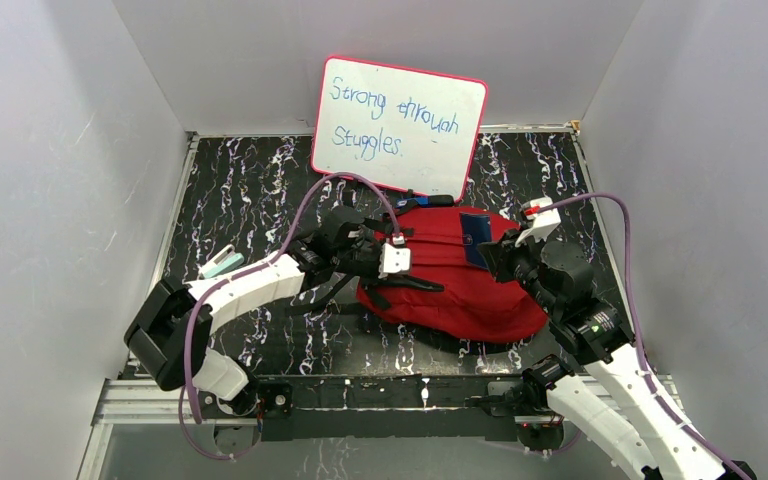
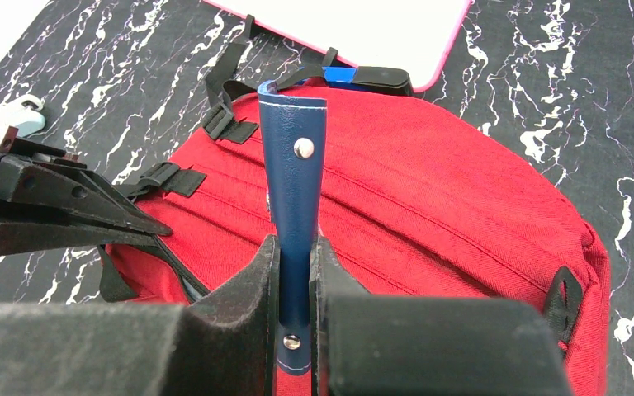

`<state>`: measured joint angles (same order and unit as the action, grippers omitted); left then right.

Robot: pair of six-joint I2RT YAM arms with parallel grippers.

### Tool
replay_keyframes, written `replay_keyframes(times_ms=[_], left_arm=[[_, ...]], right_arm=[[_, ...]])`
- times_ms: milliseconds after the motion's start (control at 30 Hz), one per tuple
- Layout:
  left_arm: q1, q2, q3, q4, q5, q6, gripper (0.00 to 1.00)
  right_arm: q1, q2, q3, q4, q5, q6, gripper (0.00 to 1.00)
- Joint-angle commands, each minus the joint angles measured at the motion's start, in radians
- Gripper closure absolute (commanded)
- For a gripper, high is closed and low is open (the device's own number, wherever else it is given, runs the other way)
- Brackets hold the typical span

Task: Pack the student bag
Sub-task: Place the personal item in the student bag.

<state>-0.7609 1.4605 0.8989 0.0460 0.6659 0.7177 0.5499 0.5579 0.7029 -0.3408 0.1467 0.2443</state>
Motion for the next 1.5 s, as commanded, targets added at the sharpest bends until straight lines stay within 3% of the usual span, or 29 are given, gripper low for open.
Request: replay_keyframes(times_ms=[0,133,333,567,700,900,1033,1467], left_arm=[[0.005,-0.032,0.057,-0.015,-0.006,-0.075,1.00],[0.005,-0.021,0.076,0.009,-0.054,-0.187,1.00],[0.004,-0.064,0.040,0.110,-0.075,-0.367,1.00],[0.005,-0.095,0.028,0.084,-0.115,-0.431,1.00],[0.004,-0.112,0.027,0.091,-0.135,-0.480,1.00],[0.005,-0.174,-0.017,0.173,-0.176,-0.523,1.00],[0.005,-0.190,-0.014,0.157,-0.175,-0.518,1.00],[0.004,-0.189,0.028,0.123,-0.129,-0.518,1.00]], right_arm=[[0.000,-0.003,0.011,0.100,-0.019,-0.018,1.00],[0.000,-0.011,0.002,0.147,-0.078,-0.079,1.00],[0.001,-0.080,-0.070,0.311,-0.326,-0.255,0.98],[0.000,-0.224,-0.188,0.490,-0.567,-0.402,1.00],[-0.001,-0.207,-0.193,0.478,-0.768,-0.475,1.00],[-0.001,-0.040,-0.076,0.265,-1.016,-0.741,1.00],[0.000,0.049,-0.032,0.202,-1.056,-0.849,1.00],[0.001,0.141,-0.041,0.301,-1.016,-0.945,1.00]])
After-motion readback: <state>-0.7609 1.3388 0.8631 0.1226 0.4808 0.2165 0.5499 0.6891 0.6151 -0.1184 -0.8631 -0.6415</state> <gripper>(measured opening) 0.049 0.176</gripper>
